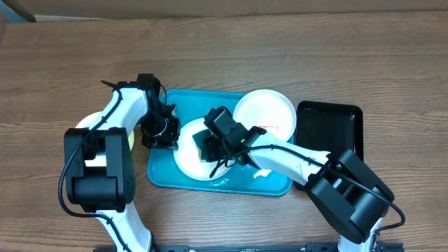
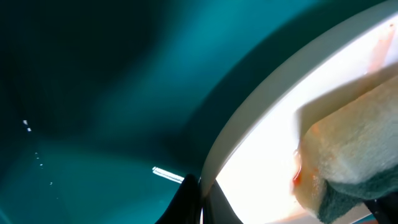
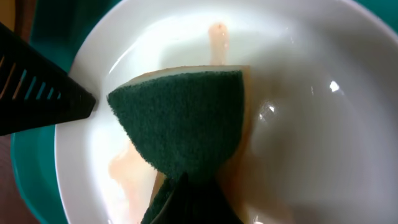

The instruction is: Clean dirty plates on tray and stack at the side

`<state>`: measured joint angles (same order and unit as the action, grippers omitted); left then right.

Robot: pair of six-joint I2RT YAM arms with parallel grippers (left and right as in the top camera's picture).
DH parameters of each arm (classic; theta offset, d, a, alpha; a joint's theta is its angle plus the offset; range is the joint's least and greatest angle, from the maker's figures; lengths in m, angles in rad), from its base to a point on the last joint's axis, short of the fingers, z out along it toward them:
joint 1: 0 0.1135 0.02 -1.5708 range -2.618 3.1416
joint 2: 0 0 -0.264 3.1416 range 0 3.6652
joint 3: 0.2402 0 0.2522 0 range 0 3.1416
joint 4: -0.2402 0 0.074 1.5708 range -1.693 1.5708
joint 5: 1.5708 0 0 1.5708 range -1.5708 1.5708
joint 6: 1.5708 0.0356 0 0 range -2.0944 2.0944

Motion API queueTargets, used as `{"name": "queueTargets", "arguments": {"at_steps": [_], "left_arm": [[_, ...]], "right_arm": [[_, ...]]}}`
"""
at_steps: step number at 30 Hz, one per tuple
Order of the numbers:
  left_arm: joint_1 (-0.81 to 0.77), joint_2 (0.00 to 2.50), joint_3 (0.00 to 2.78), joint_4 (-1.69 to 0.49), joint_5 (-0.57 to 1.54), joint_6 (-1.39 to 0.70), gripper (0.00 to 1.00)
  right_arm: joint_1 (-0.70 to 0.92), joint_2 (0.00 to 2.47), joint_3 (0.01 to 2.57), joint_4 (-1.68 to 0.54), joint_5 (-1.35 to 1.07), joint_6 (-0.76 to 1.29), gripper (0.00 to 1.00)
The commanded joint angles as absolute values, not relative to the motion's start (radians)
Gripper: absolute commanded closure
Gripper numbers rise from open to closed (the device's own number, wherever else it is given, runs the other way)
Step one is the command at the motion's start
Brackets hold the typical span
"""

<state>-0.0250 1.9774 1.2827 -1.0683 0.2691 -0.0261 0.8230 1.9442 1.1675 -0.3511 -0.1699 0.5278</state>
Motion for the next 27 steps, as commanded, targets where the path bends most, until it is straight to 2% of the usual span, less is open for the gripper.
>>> {"name": "queueTargets", "arguments": {"at_steps": [1, 12, 19, 27], "left_arm": [[-0.029, 1.980, 1.290, -1.062, 0.289, -0.030, 0.96], [-0.028, 1.980, 1.290, -1.061, 0.289, -0.038, 0.96], [-0.028, 1.980, 1.290, -1.061, 0.289, -0.038, 0.96], [-0.028, 1.980, 1.290, -1.062, 0.289, -0.038, 0.96]], "right_arm": [[0.815, 1.963, 1.168, -0.412, -0.224, 0.543, 0.96], [0.773, 1.890, 1.212, -0.564, -0.275, 0.543, 0.96], [0.794, 1.886, 1.226, -0.514, -0.275, 0.471, 0.96], [0.730, 1.845, 1.364, -0.552, -0.274, 0.463, 0.96]]}}
